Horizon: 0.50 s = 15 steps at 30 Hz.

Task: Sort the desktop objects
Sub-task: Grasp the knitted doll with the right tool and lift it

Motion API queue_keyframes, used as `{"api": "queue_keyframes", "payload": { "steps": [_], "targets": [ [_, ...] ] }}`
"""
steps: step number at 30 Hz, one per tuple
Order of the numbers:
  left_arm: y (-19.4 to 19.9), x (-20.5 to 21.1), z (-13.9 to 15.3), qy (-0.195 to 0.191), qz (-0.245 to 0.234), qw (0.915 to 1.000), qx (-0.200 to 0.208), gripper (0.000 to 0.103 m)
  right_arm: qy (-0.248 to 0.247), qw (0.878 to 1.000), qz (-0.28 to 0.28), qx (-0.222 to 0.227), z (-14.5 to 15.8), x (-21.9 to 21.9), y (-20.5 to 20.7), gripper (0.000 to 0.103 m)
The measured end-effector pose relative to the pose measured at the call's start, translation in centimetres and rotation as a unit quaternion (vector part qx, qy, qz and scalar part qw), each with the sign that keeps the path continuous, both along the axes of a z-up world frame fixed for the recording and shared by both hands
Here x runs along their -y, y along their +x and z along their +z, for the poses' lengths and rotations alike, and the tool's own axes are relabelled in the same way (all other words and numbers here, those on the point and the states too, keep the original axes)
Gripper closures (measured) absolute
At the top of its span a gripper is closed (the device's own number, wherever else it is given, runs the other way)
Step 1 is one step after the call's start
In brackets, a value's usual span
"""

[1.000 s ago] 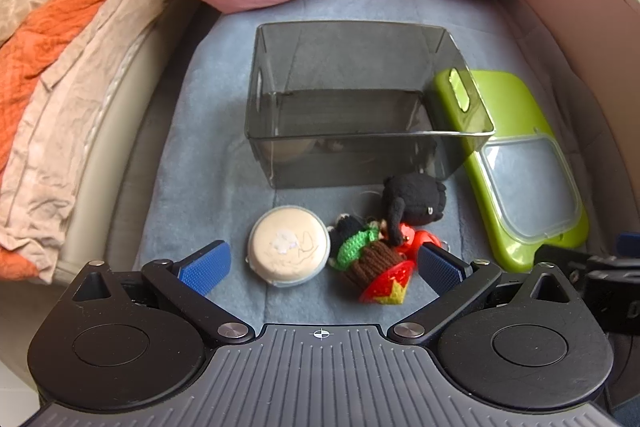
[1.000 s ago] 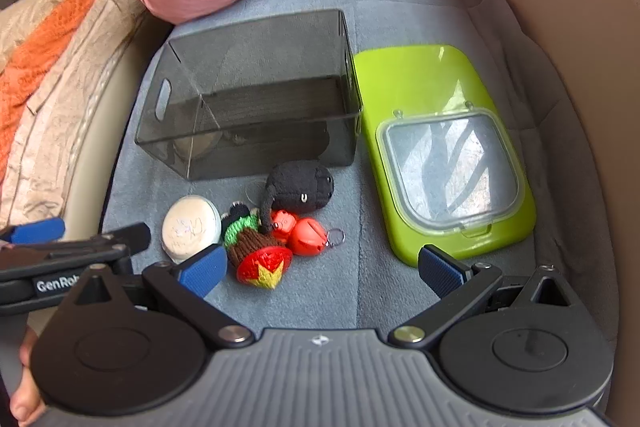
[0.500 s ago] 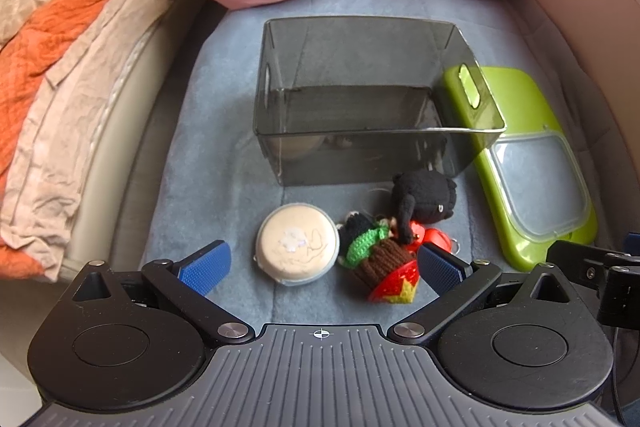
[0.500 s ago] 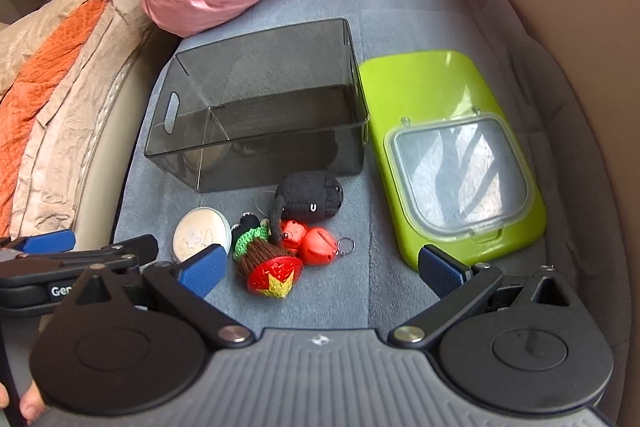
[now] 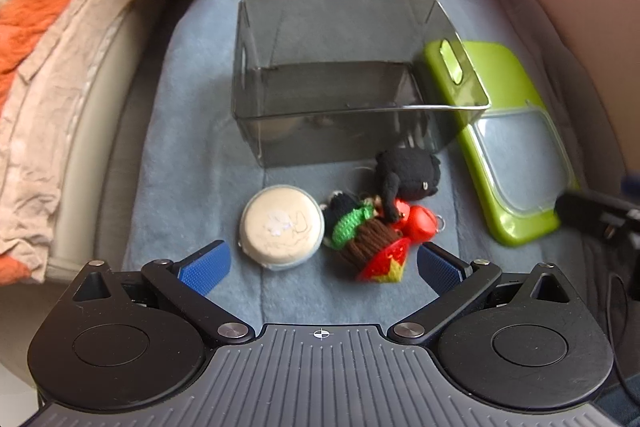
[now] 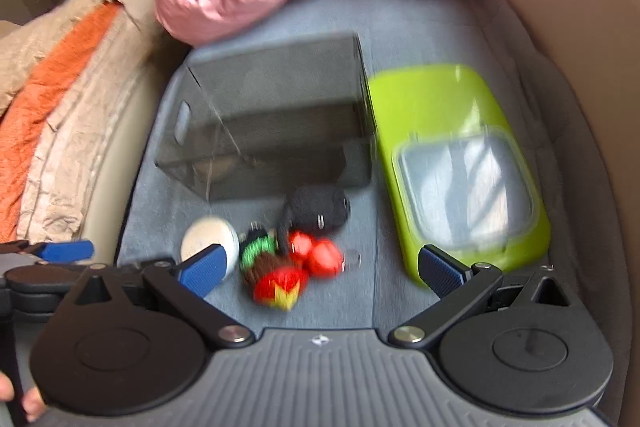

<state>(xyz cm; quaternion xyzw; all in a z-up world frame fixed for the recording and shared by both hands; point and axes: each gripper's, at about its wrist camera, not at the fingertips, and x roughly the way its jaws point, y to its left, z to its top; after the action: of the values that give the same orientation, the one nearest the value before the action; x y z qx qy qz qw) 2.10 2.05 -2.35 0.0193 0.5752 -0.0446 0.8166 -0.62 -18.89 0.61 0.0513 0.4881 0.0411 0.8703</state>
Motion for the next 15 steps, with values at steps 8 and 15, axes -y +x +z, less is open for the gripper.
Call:
{"api": "queue_keyframes", "payload": {
  "steps": [8,15],
  "targets": [
    [4.3,-1.6,-4.7,0.065,-0.039,0.9928,-0.093,0.0,-0.094,0.98,0.174,-0.037,-6.5,-2.6,3.9,0.006],
    [7.5,-2.6,-9.3,-0.031,-0.009,0.983,-0.181,0.0,-0.075,0.948,0.265,-0.16,-18.3,-7.3,7.2,0.026]
  ]
}}
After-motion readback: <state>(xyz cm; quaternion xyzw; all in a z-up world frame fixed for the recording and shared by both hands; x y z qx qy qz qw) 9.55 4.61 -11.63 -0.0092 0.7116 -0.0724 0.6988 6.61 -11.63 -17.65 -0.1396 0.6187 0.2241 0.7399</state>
